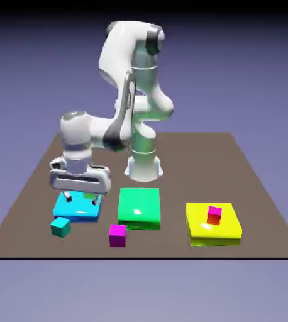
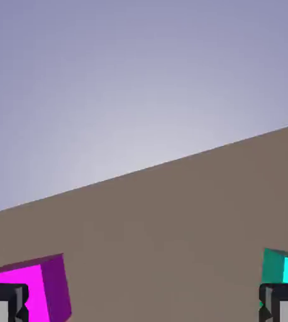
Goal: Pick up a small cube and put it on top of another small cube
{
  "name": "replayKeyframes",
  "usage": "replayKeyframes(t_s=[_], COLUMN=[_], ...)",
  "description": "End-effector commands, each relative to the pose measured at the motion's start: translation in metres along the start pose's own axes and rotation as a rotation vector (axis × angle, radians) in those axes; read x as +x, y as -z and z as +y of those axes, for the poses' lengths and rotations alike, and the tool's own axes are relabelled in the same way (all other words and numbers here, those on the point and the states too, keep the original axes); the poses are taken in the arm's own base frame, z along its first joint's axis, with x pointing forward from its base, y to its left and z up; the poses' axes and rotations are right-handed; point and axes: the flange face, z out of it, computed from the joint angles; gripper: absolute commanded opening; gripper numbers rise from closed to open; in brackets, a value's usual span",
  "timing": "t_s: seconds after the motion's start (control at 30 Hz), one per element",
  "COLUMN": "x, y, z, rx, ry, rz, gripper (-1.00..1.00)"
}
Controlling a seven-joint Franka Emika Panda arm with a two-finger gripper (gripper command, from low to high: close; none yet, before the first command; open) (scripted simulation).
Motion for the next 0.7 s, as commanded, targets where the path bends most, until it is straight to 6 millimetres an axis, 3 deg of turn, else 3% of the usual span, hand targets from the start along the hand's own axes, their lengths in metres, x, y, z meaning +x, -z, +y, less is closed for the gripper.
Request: replayKeyframes(t_s=[0.0,0.2,0.23,0.37,0.4,0.43,0.57,0.67], x=[0.009,0.06,0.06,0.054,0.054,0.054,0.059,0.005], y=[-0.009,-0.058,-0.058,-0.127,-0.127,-0.127,-0.058,-0.044], z=[0.007,0.057,0.057,0.066,0.066,0.066,0.055,-0.006], rx=[-0.024,-0.163,-0.163,-0.163,-0.163,-0.163,-0.163,-0.177], ry=[-0.015,-0.096,-0.096,-0.096,-0.096,-0.096,-0.091,0.143], rz=[-0.017,-0.111,-0.111,-0.111,-0.111,-0.111,-0.111,-0.111], gripper=[0.0,0.0,0.0,0.0,-1.0,-1.0,-1.0,-1.0])
